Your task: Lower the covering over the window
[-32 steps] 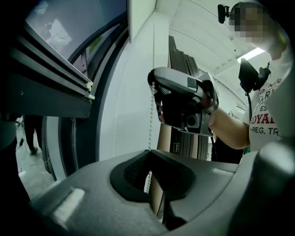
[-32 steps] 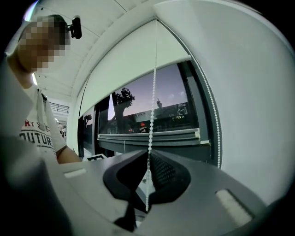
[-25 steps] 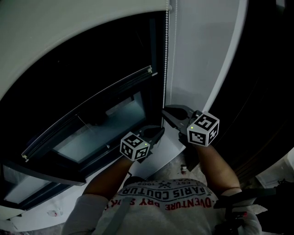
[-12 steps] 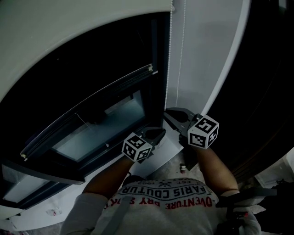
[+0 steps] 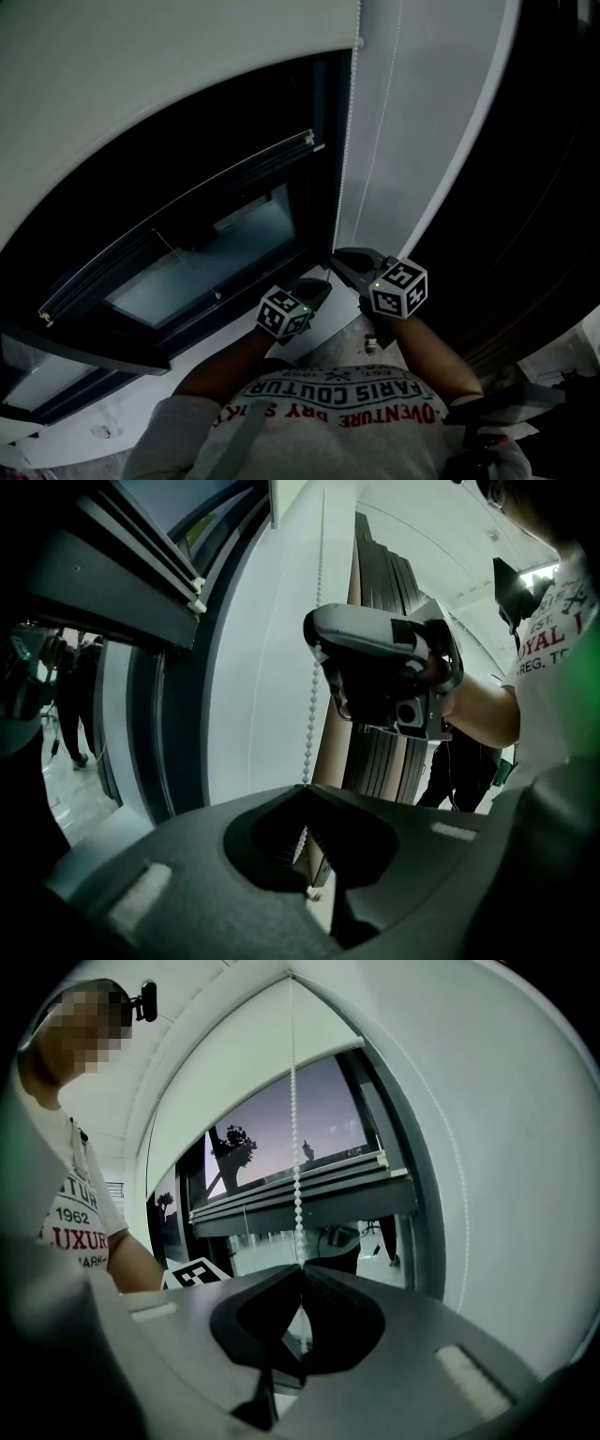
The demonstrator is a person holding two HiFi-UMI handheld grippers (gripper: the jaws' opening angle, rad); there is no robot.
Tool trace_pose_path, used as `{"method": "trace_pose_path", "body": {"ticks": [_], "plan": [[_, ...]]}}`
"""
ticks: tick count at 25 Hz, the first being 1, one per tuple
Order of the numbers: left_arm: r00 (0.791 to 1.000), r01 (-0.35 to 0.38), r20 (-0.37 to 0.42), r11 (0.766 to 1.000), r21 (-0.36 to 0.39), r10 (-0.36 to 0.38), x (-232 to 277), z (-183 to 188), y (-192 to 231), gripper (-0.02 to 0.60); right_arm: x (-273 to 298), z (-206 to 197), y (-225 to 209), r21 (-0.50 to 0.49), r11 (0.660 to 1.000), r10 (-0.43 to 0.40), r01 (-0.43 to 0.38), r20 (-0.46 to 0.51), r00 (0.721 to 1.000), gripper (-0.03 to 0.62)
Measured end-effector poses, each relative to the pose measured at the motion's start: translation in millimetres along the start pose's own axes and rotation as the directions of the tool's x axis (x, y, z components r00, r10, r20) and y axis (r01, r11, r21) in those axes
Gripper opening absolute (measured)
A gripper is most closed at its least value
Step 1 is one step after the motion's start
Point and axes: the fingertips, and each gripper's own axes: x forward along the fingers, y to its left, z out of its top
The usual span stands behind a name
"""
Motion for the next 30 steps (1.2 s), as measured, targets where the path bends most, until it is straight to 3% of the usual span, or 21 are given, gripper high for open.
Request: {"method": "trace_pose_path", "body": {"ticks": [10, 17, 20, 23, 27, 30], "plan": [[0.987, 0.000, -0.159, 1.000, -0.017, -0.003, 10, -63, -3, 0.008, 11, -64, 4, -0.007, 1.000, -0.015, 0.014, -0.139, 0.990, 0.006], [0.990, -0.013, -0.139, 0.999, -0.038, 0.007, 2, -66, 0, 0.025, 14, -70, 5, 0.000, 1.000, -0.017, 0.017, -0.132, 0.991, 0.006], [0.994, -0.025, -0.109, 0.999, -0.033, 0.021, -10, -53, 5, 0.084, 12, -70, 4, 0.005, 1.000, -0.021, 0.022, -0.127, 0.992, 0.006], [0.998, -0.019, -0.061, 1.000, -0.020, 0.018, -25, -25, 12, 0.088, 11, -69, 1, 0.008, 0.999, -0.031, 0.032, -0.121, 0.992, 0.006], [0.998, 0.002, 0.065, 0.998, -0.056, 0.002, -51, 29, 18, 0.089, 10, -70, 2, 0.009, 0.999, -0.036, 0.037, -0.116, 0.993, 0.006], [0.986, 0.031, 0.162, 0.999, -0.015, -0.028, -67, 80, 7, 0.089, 9, -70, 5, 0.013, 0.999, -0.034, 0.036, -0.111, 0.993, 0.006]]}}
